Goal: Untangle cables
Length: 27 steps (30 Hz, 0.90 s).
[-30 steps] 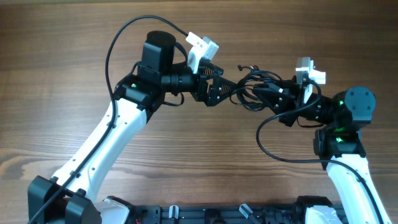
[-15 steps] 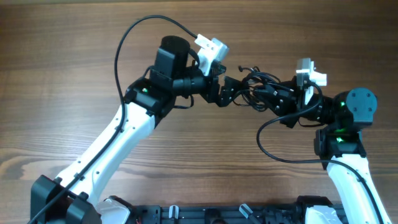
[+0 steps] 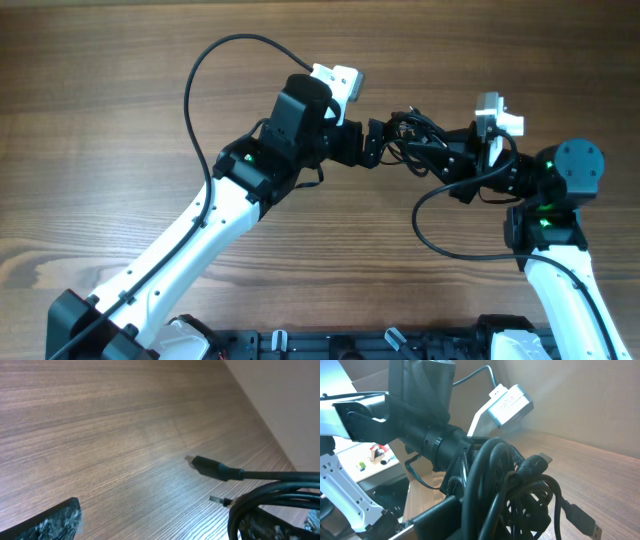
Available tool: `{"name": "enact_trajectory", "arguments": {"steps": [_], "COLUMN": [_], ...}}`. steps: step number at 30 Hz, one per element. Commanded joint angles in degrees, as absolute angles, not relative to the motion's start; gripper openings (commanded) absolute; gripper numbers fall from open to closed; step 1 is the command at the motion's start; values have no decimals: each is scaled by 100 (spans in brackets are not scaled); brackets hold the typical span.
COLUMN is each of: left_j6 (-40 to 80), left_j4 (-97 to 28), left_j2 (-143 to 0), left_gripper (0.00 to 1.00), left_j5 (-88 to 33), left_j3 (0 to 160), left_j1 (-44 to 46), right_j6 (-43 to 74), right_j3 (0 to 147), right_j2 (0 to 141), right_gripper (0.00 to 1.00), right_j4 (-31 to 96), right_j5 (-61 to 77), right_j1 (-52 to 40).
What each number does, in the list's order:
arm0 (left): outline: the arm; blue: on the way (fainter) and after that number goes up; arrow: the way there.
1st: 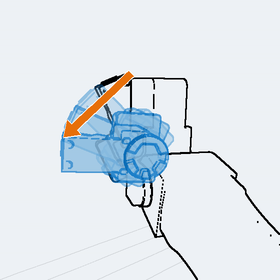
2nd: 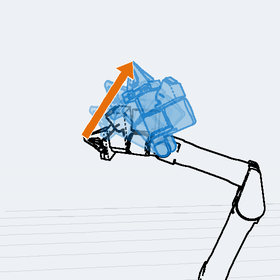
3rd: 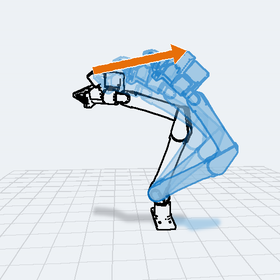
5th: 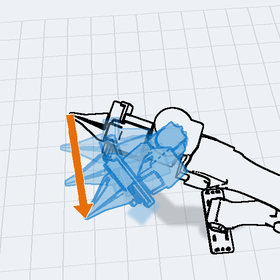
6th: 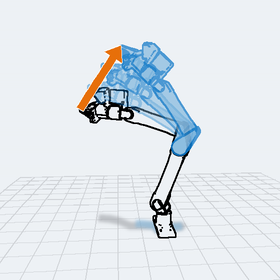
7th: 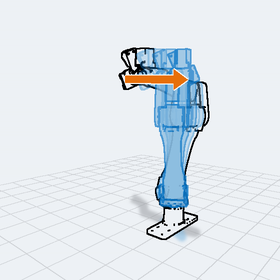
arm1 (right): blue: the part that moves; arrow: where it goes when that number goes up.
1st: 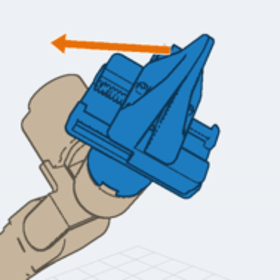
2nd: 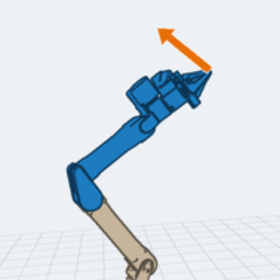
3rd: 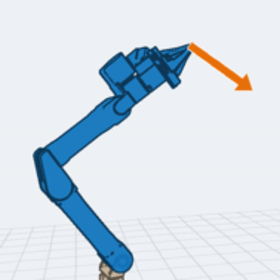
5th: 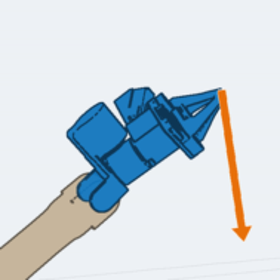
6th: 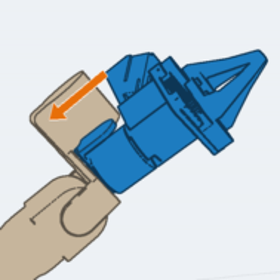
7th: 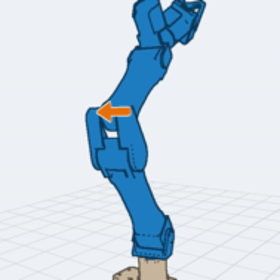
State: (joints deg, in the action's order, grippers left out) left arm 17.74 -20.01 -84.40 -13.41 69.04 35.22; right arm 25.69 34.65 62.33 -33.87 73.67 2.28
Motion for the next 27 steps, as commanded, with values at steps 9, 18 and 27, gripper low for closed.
{"name": "enact_trajectory", "arguments": {"steps": [9,18,27], "left_j6": [978,921,934], "left_j4": [-2018,-2088,-2307], "left_j2": [-7985,-7669,-7669], "left_gripper": [49,21,100], "left_j5": [-67,908,75], "left_j3": [6893,6893,6893], "left_j1": [3358,3361,3361], "right_j6": [2567,2567,2565], "right_j3": [3518,3518,3518], "right_j2": [6167,6167,6167], "right_gripper": [4,4,4], "right_j4": [-3400,-3400,-3398], "right_j5": [7588,7588,7590], "right_j1": [185,185,185]}}
